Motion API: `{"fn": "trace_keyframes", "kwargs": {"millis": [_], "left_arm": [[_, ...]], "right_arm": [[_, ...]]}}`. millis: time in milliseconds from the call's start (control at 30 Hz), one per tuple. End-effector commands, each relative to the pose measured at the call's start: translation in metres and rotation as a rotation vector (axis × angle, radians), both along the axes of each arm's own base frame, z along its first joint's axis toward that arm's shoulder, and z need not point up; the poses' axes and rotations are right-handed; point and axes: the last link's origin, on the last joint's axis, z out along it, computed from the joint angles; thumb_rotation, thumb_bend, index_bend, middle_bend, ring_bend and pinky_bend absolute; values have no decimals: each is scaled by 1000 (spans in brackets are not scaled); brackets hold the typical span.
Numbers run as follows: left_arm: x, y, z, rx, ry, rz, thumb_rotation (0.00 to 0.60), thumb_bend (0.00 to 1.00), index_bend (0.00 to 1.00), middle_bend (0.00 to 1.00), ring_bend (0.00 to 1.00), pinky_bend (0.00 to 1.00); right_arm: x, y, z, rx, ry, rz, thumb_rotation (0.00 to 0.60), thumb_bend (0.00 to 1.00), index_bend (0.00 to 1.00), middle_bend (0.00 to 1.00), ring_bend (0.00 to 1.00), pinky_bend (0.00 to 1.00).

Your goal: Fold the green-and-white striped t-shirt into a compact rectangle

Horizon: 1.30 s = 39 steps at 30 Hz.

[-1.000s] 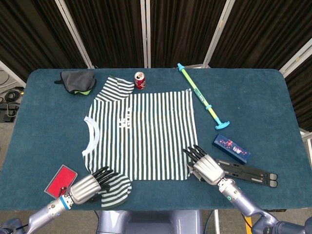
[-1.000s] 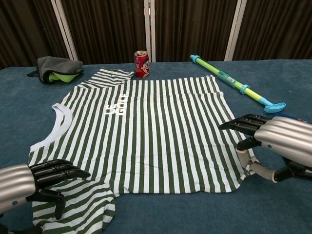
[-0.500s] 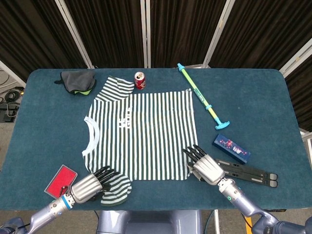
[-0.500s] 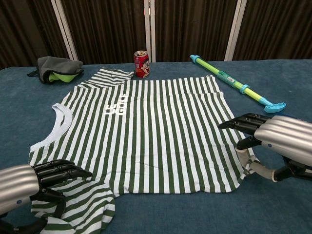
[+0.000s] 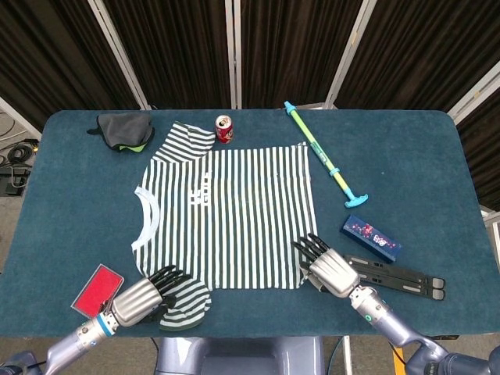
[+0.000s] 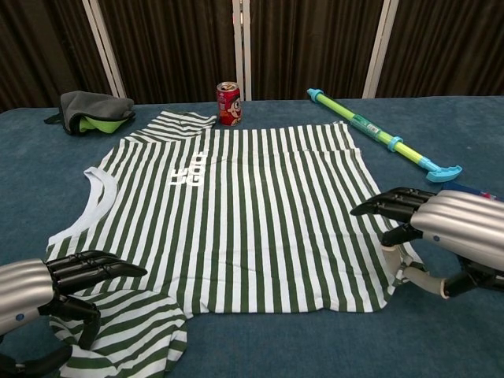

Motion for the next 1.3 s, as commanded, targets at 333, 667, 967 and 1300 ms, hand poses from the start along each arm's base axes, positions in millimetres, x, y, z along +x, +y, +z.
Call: {"fn": "trace_keyframes", "kwargs": {"millis": [333,667,967,1300], "left_arm": [[5,-25,28,-26,-68,-64,600,567,817,0,0,0],[1,-41,50,-57,-81,-91,600,568,821,0,0,0],[-5,-55,65,-86,-88,-100,600,568,823,0,0,0],[-8,-66,72,-117,-91,-108,600,568,824,0,0,0]], "right_arm": [[13,12,13,90,-9,162,600,454,728,87,0,0],[22,31,24,132,3,234,600,454,731,95,0,0],[14,46,33,161,26,238,600,454,731,98,0,0],[8,61,39,188,24,241,600,455,732,101,0,0]]}}
